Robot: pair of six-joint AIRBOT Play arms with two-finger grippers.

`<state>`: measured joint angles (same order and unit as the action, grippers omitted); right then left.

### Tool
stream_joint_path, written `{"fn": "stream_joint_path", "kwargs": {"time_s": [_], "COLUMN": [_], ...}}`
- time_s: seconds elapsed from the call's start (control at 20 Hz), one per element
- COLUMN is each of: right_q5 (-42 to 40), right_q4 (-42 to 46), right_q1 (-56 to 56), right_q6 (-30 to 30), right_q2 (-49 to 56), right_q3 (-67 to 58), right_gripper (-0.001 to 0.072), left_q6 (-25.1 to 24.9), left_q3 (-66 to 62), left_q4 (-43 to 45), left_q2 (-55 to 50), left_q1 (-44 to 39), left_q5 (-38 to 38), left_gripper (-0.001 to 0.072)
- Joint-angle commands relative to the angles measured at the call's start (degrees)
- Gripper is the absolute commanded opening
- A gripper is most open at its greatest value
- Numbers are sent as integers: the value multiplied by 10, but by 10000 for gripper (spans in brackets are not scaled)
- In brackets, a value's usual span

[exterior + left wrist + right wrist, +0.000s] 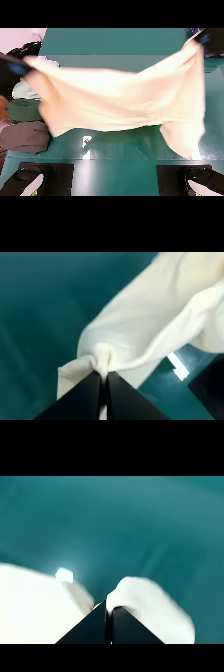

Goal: Fold the shirts.

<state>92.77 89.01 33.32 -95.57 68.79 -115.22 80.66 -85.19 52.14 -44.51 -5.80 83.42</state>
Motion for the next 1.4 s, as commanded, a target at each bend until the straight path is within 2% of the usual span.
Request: {"fn": "stream_joint_path", "kwargs": {"time_s": [0.0, 0.05, 0.15, 0.3, 0.4, 0.55, 0.6, 0.65, 0.7, 0.75, 0.9, 1.05, 1.1, 1.15, 1.35], "right_q5": [107, 104, 69, -59, -122, -181, -201, -220, -239, -243, -211, -119, -87, -67, -73], "right_q4": [-12, -38, -98, -115, -122, -174, -190, -205, -217, -231, -248, -244, -244, -245, -245], "right_q1": [0, -7, -30, -72, -96, -125, -133, -139, -148, -157, -188, -221, -232, -240, -263], "right_q6": [2, 17, 43, 47, 47, 46, 46, 46, 46, 46, 48, 95, 110, 116, 127], "right_q2": [126, 167, 245, 323, 352, 370, 371, 371, 371, 370, 355, 319, 305, 290, 193], "right_q3": [0, 0, 0, 0, 0, 0, 0, 0, 0, 0, 0, 0, 1, 9, 127], "right_gripper": [15, 14, 14, 15, 15, 15, 40, 237, 466, 512, 511, 510, 510, 510, 510], "left_q6": [-16, -33, -31, -36, -38, -46, -46, -45, -45, -45, -45, -42, -42, -42, -60], "left_q3": [238, 302, 387, 382, 336, 239, 206, 179, 156, 139, 99, 96, 119, 154, 371], "left_q4": [19, 34, 86, 120, 119, 120, 120, 120, 120, 120, 129, 124, 122, 119, 56], "left_q2": [-7, -18, -60, -170, -245, -342, -367, -384, -396, -400, -393, -370, -355, -336, -234], "left_q1": [0, 0, 0, 0, 0, 0, 0, 0, 0, 0, 20, 84, 104, 117, 116], "left_q5": [-44, -96, -223, -338, -376, -384, -383, -381, -379, -376, -318, -209, -183, -173, -187], "left_gripper": [25, 25, 25, 26, 26, 26, 27, 50, 331, 566, 578, 577, 475, 449, 451]}}
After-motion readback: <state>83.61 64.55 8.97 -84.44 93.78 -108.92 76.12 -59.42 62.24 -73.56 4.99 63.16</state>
